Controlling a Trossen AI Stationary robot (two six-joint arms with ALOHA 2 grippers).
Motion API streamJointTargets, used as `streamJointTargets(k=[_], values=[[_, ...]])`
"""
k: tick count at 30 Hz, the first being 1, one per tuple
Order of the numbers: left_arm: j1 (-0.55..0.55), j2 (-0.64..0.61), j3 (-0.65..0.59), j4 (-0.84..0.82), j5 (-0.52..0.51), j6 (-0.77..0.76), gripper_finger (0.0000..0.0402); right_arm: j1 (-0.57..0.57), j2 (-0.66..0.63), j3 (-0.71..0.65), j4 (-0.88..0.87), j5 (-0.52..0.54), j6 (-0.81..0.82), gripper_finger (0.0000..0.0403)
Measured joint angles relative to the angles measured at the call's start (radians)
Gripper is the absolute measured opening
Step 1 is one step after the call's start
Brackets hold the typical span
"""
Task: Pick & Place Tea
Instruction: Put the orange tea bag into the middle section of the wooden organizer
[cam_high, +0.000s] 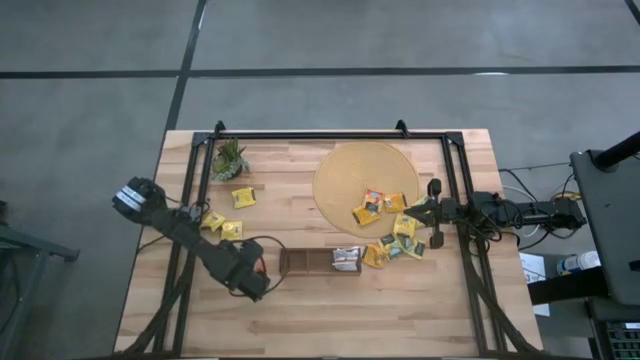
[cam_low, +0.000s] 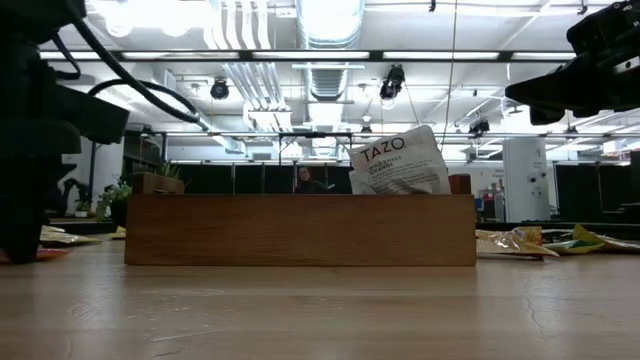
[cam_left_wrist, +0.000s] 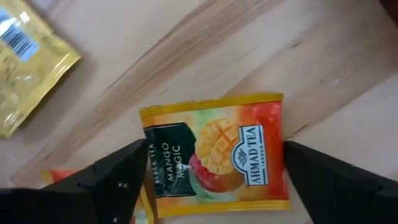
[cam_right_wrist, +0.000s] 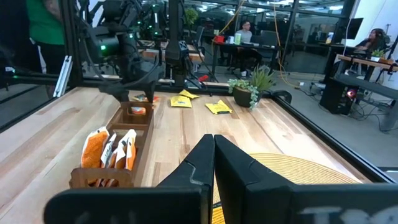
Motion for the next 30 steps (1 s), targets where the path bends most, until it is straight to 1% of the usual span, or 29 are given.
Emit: streamJointTargets(k=[2, 4, 6, 10, 11, 18, 22, 25, 30], values=[[0.006, -0.001, 0.000, 0.014, 0.002, 0.034, 0.0331, 0.000, 0.000, 0.000, 0.000, 0.000, 0.000, 0.0009], [0.009, -0.007, -0.001, 0.021, 0.001, 0.058, 0.0280, 0.000, 0.000, 0.000, 0.000, 0.000, 0.000, 0.0009], [0.009, -0.010, 0.001, 0.035, 0.000, 0.081, 0.0214, 0.000, 0.000, 0.000, 0.000, 0.000, 0.000, 0.0009], [0.009, -0.010, 0.000, 0.039, -0.014, 0.127, 0.0049, 0.000, 0.000, 0.000, 0.000, 0.000, 0.000, 0.0009], [0.009, -0.009, -0.002, 0.035, -0.030, 0.132, 0.0028, 0.000, 0.000, 0.000, 0.000, 0.000, 0.000, 0.0009], [0.010, -0.009, 0.003, 0.030, -0.060, 0.135, 0.0014, 0.000, 0.000, 0.000, 0.000, 0.000, 0.000, 0.0009], [0.010, -0.004, 0.058, -0.047, -0.091, 0.135, 0.0014, 0.000, 0.000, 0.000, 0.000, 0.000, 0.000, 0.0009], [0.011, 0.000, 0.149, -0.148, -0.169, 0.170, 0.0013, 0.000, 0.000, 0.000, 0.000, 0.000, 0.000, 0.0009], [0.010, -0.001, 0.328, -0.249, -0.341, 0.314, 0.0012, 0.000, 0.000, 0.000, 0.000, 0.000, 0.000, 0.0009]])
